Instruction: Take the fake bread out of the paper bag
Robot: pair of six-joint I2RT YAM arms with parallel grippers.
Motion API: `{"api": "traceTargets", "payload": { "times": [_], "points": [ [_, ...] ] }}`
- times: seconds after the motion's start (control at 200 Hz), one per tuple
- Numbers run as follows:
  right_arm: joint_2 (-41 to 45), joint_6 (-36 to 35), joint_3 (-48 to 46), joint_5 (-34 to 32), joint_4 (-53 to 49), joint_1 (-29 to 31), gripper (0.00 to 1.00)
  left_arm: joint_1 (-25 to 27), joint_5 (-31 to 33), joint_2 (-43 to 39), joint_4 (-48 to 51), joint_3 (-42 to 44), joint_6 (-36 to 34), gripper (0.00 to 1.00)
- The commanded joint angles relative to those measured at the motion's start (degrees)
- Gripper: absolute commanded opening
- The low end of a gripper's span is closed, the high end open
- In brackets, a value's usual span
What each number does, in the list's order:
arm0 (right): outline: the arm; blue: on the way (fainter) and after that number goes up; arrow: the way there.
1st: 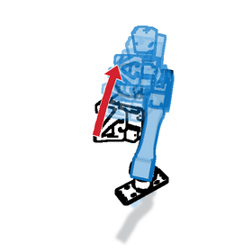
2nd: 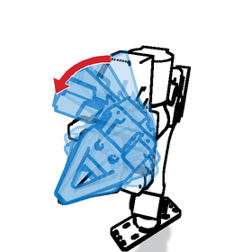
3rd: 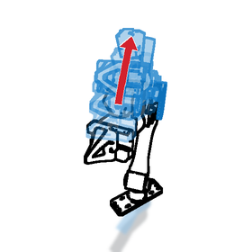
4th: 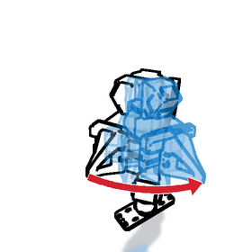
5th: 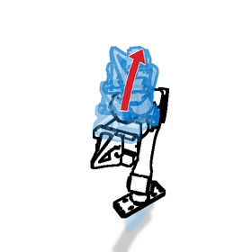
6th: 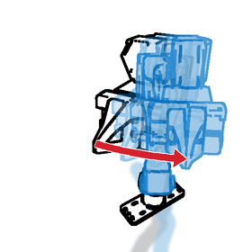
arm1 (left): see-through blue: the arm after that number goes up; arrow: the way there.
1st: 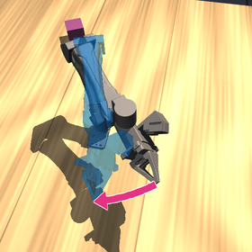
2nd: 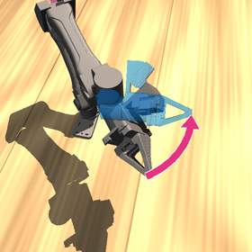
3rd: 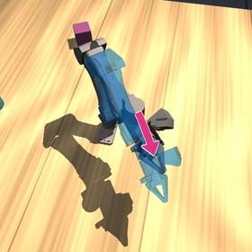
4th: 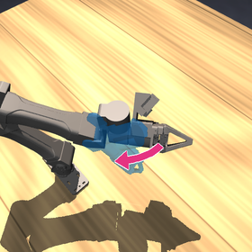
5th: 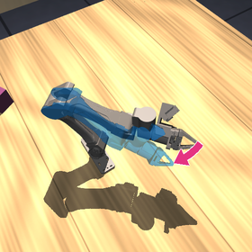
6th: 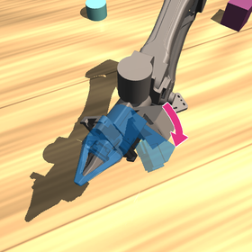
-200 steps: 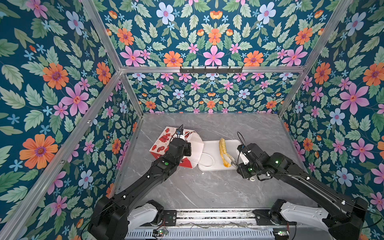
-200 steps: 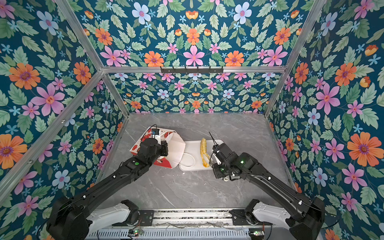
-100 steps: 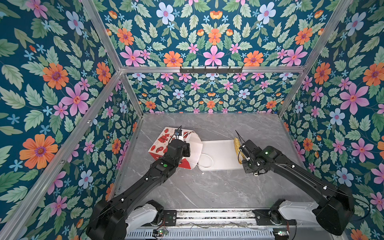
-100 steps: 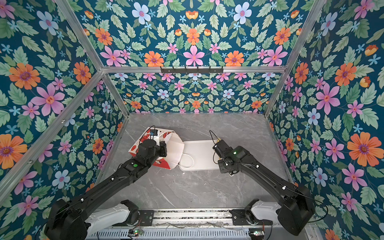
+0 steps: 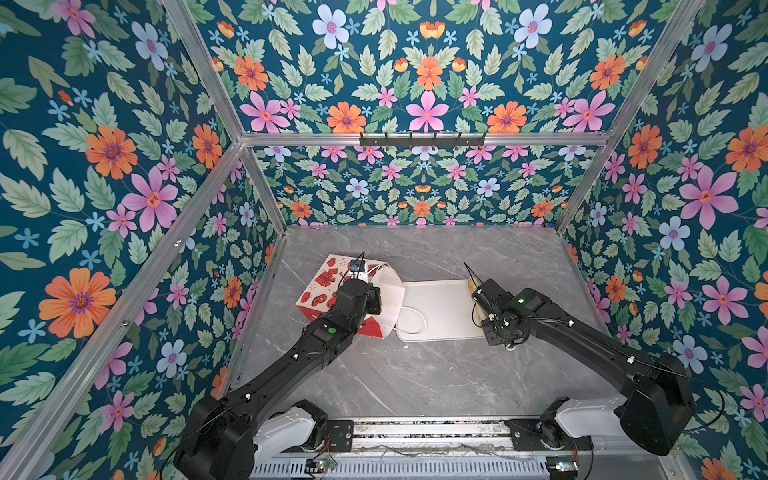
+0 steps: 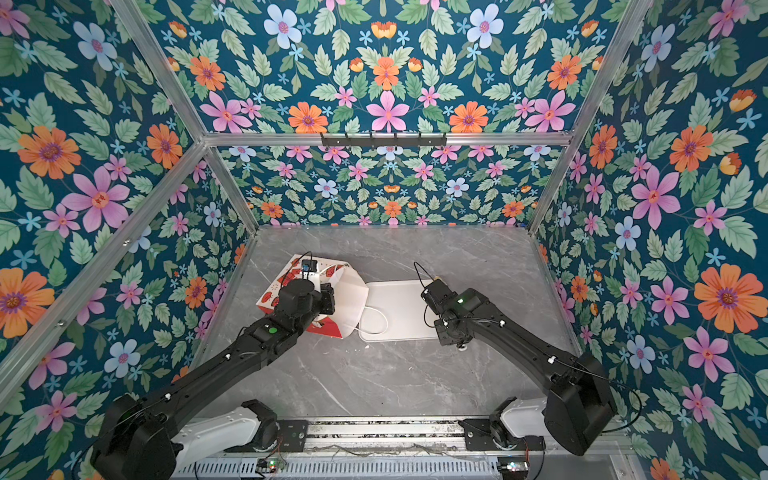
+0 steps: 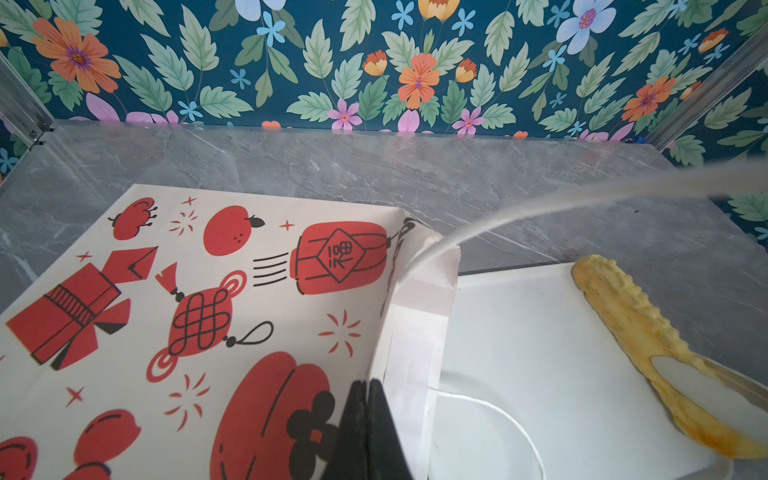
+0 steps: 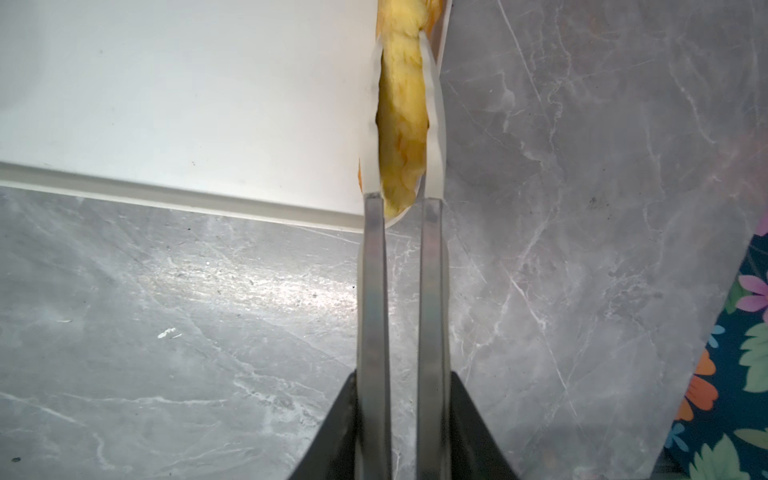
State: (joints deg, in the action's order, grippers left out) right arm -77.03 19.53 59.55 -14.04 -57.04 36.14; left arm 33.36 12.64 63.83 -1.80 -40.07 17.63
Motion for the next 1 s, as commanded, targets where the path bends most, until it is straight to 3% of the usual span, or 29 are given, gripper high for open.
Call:
{"api": "traceTargets", "payload": {
  "times": [0.0, 0.355, 0.625, 0.845, 0.995],
  "points": [
    [0.0, 1.37, -0.35, 2.48, 1.5, -0.02, 0.35, -0.14, 0.1, 0.31, -2.24, -0.42, -0.18, 0.0],
    [0.88, 2.18, -1.15, 9.47, 5.57, 0.1, 0.42, -0.14, -0.08, 0.72, -3.03, 0.19, 0.08, 0.0],
    [2.71, 3.28, -1.97, 14.67, 8.61, 0.46, 0.42, -0.14, -0.12, 0.31, -3.32, 0.61, 0.41, 0.0],
    [7.3, 3.59, -2.75, 15.21, 11.16, 0.45, 0.4, -0.14, -0.21, -0.33, -3.03, 0.82, -0.03, 0.0],
    [10.63, 3.21, -2.45, 21.8, 13.98, 1.55, 0.4, -0.14, -0.56, -1.22, -1.95, 0.24, -1.38, 0.0]
  ]
}}
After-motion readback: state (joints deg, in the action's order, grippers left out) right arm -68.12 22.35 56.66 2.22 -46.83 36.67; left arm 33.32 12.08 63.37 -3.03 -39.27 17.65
